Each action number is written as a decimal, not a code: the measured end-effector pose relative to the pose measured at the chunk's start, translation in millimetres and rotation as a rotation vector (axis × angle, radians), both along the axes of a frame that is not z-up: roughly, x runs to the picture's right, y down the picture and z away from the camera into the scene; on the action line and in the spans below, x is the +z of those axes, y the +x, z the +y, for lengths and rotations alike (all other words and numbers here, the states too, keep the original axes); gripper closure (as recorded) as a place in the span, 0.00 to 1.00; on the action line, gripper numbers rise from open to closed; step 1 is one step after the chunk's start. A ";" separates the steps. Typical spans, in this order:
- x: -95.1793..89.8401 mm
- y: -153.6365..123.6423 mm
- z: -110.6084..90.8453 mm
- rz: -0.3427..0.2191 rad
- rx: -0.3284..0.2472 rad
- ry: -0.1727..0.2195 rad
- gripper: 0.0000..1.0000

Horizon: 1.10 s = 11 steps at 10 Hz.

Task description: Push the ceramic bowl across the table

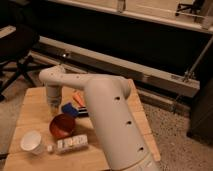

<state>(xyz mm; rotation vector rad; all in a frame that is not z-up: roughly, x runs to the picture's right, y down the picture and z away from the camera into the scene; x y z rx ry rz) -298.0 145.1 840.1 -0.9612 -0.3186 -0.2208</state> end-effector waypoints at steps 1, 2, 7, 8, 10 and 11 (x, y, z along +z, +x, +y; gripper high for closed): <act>-1.2 3.3 1.7 -0.001 -0.010 0.003 1.00; -3.1 7.4 5.0 -0.004 -0.022 0.003 1.00; -13.8 24.0 35.9 0.005 -0.025 -0.047 1.00; -14.8 28.1 42.8 0.011 -0.022 -0.060 1.00; -14.7 37.1 52.2 0.024 -0.011 -0.076 1.00; -14.3 40.4 53.9 0.028 -0.003 -0.079 1.00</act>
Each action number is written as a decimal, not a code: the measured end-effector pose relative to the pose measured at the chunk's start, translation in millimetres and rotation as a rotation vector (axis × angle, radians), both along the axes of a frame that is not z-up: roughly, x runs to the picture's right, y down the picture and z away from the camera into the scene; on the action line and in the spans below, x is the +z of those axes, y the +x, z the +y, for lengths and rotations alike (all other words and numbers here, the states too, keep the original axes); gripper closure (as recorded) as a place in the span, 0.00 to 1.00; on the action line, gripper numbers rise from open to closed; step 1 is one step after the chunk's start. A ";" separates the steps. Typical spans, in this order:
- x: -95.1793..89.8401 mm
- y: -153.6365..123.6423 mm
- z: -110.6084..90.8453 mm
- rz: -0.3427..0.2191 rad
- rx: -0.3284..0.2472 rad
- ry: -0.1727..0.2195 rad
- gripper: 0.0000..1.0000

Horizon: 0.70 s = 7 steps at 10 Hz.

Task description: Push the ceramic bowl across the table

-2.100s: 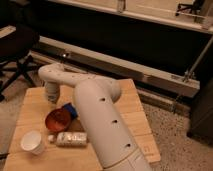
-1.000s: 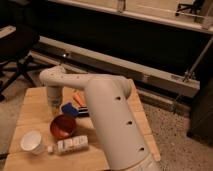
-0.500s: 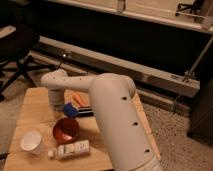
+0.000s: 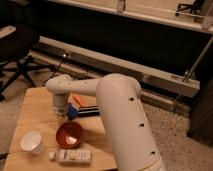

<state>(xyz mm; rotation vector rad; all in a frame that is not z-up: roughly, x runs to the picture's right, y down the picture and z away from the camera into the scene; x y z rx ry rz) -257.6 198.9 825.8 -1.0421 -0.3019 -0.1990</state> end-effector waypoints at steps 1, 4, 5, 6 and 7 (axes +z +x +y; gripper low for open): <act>0.6 6.9 3.2 0.010 0.007 -0.005 1.00; -0.4 22.4 13.1 0.030 0.027 -0.021 1.00; -0.7 27.9 17.2 0.037 0.032 -0.027 1.00; -0.9 31.8 20.2 0.042 0.033 -0.031 1.00; -0.9 35.4 23.0 0.047 0.036 -0.034 1.00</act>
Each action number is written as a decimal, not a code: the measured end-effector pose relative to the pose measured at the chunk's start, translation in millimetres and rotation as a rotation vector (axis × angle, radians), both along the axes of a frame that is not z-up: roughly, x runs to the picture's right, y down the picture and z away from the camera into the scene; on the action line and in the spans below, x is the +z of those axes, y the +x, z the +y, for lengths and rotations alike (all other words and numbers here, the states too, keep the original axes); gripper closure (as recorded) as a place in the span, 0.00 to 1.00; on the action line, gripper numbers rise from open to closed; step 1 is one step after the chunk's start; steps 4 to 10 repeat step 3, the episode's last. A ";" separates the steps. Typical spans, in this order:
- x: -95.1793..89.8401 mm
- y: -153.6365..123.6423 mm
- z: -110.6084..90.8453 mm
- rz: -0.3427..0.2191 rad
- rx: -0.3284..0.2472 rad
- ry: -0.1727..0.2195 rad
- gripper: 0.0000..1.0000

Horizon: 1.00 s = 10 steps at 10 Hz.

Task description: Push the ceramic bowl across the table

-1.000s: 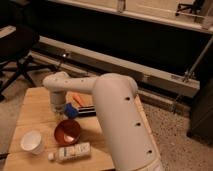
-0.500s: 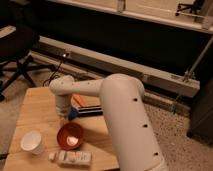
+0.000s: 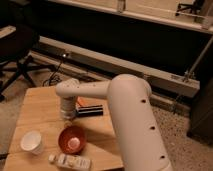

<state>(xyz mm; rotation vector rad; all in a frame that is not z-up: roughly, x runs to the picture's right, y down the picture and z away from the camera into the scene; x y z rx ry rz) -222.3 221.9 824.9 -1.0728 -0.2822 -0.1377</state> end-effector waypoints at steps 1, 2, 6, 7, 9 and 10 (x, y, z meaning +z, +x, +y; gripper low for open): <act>0.2 3.0 2.2 0.003 0.001 -0.002 1.00; 0.4 4.0 3.3 0.001 0.004 -0.002 1.00; 0.7 4.4 3.1 0.000 0.007 -0.001 1.00; 0.7 4.4 3.1 0.000 0.007 -0.001 1.00; 0.7 4.4 3.1 0.000 0.007 -0.001 1.00; 0.7 4.4 3.1 0.000 0.007 -0.001 1.00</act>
